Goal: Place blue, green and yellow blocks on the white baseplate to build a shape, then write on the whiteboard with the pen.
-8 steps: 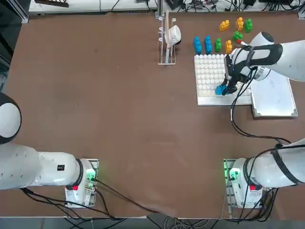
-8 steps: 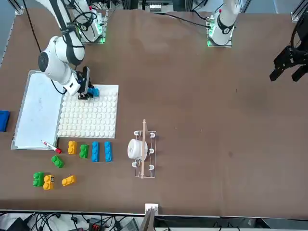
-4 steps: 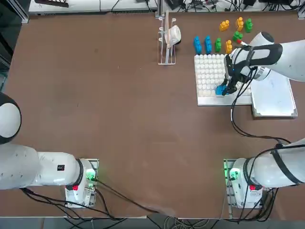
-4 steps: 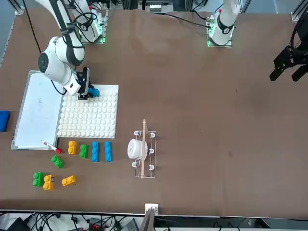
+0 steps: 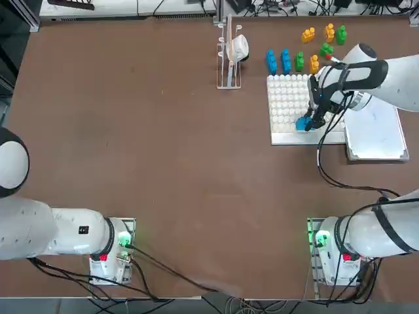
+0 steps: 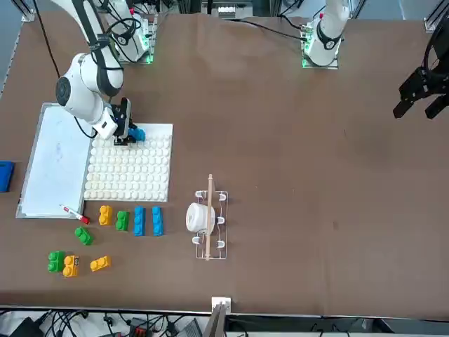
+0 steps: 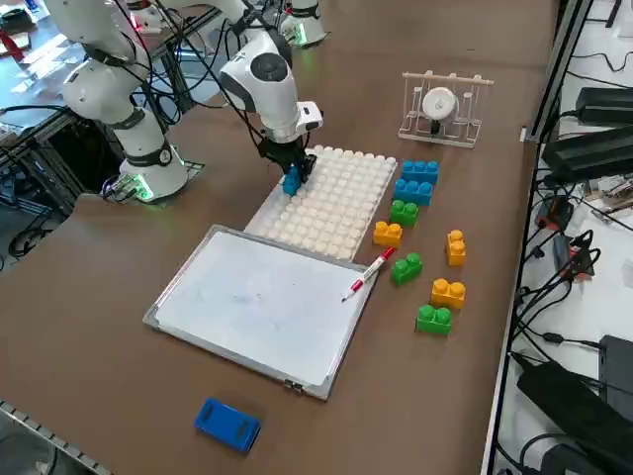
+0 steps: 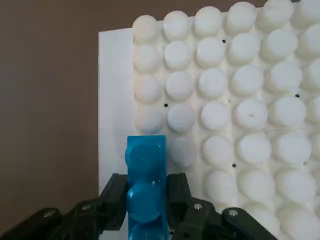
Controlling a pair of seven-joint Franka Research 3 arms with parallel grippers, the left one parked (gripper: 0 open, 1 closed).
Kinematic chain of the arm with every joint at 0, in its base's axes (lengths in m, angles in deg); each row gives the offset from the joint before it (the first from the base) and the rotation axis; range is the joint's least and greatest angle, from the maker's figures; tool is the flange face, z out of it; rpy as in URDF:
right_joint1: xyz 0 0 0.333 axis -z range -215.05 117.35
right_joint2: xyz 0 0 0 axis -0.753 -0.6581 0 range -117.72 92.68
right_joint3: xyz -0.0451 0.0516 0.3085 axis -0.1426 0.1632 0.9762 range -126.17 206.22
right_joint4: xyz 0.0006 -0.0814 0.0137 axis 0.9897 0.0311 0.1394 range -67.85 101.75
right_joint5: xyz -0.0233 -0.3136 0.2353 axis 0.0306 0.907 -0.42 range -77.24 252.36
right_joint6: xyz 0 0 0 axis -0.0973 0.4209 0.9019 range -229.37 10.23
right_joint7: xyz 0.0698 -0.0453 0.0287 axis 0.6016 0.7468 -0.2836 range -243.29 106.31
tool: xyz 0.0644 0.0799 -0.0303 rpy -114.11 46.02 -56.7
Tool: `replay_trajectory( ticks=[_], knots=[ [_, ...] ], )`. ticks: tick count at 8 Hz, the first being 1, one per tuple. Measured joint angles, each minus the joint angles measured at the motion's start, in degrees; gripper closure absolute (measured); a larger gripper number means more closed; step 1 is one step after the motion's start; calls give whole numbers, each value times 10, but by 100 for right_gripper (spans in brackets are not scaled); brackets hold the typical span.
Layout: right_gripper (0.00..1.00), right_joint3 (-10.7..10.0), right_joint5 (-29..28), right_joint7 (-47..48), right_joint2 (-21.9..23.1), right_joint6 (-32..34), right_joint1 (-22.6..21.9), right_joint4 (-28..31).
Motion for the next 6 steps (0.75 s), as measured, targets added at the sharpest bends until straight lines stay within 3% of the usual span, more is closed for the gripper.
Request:
replay_trajectory(
  ticks=[5, 6],
  knots=[
    [56, 0, 2, 0, 0, -1, -2, 0],
    [43, 0, 2, 1, -7, -16, -5, 0]
  ],
)
